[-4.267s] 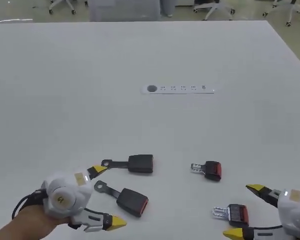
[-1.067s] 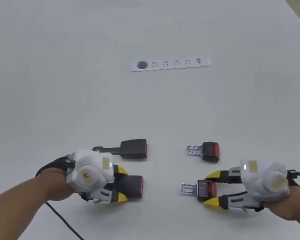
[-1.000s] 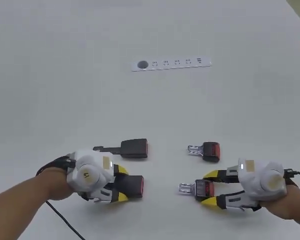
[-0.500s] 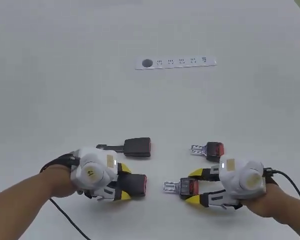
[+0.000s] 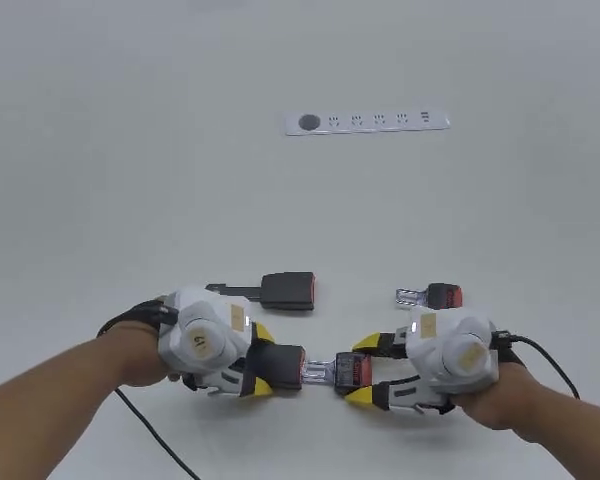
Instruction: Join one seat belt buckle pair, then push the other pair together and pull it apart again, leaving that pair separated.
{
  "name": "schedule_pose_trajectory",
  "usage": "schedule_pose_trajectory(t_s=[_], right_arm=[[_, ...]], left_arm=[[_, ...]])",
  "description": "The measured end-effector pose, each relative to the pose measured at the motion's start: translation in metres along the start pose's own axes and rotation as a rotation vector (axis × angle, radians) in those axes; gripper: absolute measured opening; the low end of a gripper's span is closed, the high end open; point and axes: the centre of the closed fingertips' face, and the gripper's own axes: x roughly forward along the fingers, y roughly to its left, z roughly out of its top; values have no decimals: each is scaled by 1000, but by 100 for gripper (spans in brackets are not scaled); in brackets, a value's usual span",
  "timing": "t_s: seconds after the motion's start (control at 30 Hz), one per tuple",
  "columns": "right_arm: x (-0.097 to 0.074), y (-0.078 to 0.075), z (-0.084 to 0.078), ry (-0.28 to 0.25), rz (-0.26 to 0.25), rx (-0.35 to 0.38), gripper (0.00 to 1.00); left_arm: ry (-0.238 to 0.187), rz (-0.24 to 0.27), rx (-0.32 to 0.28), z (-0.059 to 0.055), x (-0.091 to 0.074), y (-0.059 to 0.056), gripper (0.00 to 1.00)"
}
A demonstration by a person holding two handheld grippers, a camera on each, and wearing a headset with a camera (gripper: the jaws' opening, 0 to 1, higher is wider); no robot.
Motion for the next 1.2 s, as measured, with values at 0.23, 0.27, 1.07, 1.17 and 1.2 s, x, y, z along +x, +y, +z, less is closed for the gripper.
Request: schedule_pose_trajectory(t_s=[0.23, 0.27, 1.07, 1.17, 1.2], right_arm=[[10, 2, 8, -8, 5, -4, 35], [11, 1, 8, -7, 4, 0, 35], [18, -4, 14, 12, 6, 3, 34], [19, -4, 14, 14, 8, 1, 34], [20, -4, 16, 10, 9, 7, 34]], left_arm=[[11, -1, 12, -1, 1, 0, 36], [12, -2, 16, -1, 1, 0, 36], [25, -18, 56, -1, 2, 1, 35], [23, -19, 56, -1, 2, 1, 35], [18, -18, 51, -1, 2, 1, 35]])
